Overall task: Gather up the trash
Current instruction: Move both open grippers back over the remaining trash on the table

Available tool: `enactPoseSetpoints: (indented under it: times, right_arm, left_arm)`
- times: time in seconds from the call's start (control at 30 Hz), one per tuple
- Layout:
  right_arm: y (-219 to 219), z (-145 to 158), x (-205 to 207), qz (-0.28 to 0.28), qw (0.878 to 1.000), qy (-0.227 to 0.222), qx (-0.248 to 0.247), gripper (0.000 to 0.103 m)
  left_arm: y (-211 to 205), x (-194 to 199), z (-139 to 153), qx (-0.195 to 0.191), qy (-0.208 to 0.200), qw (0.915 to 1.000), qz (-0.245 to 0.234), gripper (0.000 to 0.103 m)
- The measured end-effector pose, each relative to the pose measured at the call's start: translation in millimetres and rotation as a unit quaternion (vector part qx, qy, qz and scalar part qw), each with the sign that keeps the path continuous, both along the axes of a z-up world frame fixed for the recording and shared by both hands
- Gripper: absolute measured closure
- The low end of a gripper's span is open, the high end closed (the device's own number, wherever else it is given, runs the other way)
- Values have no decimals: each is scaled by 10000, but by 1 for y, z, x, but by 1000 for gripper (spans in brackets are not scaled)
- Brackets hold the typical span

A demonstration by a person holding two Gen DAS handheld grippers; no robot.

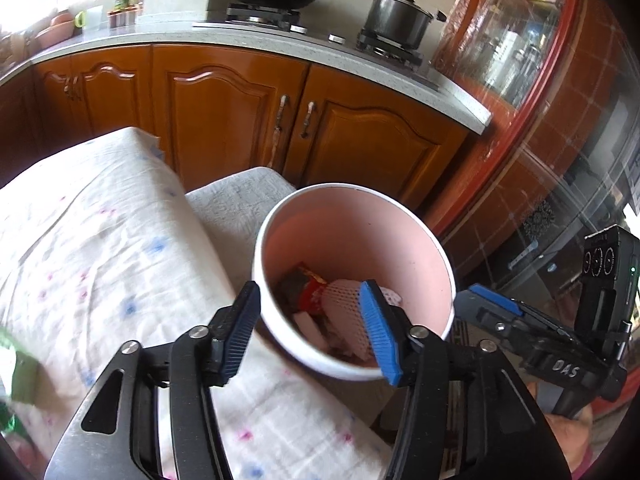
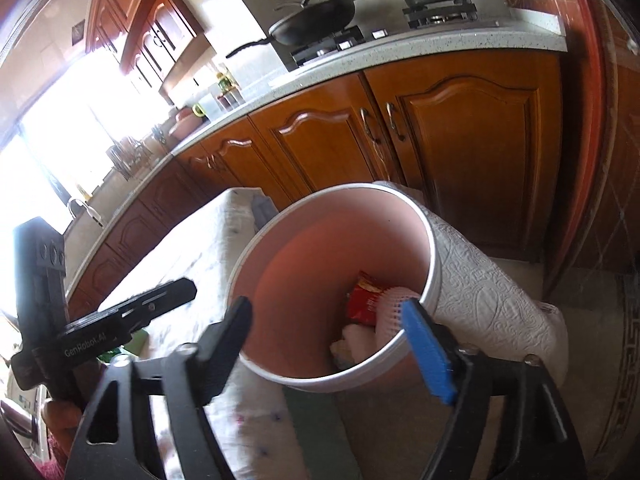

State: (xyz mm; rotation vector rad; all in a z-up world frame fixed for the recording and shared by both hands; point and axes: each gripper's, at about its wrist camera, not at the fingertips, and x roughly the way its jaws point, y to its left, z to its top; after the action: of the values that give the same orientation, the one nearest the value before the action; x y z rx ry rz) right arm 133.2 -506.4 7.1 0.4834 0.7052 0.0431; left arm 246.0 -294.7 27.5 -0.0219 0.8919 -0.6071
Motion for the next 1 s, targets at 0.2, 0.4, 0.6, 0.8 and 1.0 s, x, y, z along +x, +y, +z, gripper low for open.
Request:
enactPoseSetpoints:
  times: [0.2, 0.4, 0.6, 0.8, 1.0]
  right_arm:
    - [21, 5, -8, 56, 9997, -209, 57, 14]
    - [46, 6, -8, 258, 9991, -301, 139, 13]
    - [77, 4, -8, 524, 9979, -328, 193, 13]
    - [110, 2, -2, 874, 9954, -320, 214, 13]
    - [146, 0, 8, 1277, 9913, -287, 147, 13]
  left_arm:
    - [40, -16, 2, -148, -18, 9993, 346, 34]
    - [85, -31, 5, -272, -44, 9972, 692, 33]
    - [130, -46, 9, -333, -104, 9945, 992, 33]
    - [172, -57, 14, -364, -172, 9911, 1272, 31]
    - [218, -65, 17, -414, -237, 9851, 1650, 31]
